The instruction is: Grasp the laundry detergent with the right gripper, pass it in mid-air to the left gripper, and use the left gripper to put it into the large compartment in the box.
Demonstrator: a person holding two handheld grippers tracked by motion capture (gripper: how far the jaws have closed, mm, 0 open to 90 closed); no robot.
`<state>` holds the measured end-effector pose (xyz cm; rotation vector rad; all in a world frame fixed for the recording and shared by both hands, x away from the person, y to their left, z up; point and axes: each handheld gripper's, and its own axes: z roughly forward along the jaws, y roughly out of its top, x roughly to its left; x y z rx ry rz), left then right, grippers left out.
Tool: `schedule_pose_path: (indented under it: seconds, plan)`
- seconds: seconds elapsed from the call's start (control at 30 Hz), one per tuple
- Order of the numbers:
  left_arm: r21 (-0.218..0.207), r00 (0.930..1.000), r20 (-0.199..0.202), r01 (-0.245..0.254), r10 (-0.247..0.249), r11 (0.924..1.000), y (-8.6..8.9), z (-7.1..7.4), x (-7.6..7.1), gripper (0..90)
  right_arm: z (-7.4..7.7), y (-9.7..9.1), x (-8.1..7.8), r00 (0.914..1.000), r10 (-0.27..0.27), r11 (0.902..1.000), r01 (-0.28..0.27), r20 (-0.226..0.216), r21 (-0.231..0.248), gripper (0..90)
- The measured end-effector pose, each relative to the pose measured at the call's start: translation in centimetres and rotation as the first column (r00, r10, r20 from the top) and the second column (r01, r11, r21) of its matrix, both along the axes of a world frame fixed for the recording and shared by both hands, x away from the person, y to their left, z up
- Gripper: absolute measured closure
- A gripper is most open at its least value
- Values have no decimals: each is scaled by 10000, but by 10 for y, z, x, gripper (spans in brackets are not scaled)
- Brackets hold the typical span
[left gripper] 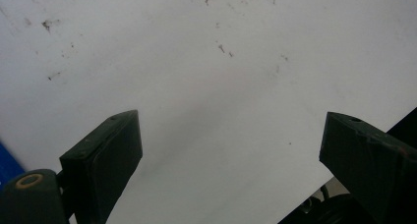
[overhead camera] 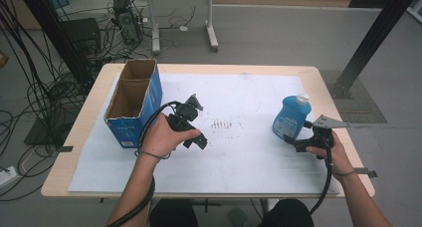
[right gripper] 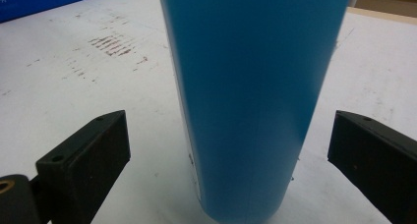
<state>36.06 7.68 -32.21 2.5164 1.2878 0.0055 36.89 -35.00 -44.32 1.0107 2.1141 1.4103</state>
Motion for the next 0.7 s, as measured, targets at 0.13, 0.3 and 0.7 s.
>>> schedule_pose_path:
  seconds: [0.13,0.3,0.7]
  plan:
    - [-37,10000,-27,17,-17,10000,0,0,0,94,0,0,2,9997,-53,9999,49,231,147,26]
    - [-20,10000,-36,19,-19,10000,0,0,0,94,0,2,4,9996,-56,9995,48,268,310,28]
    - [-33,10000,-56,33,-33,10000,2,-1,1,93,5,12,13,9991,94,9993,-108,416,345,30]
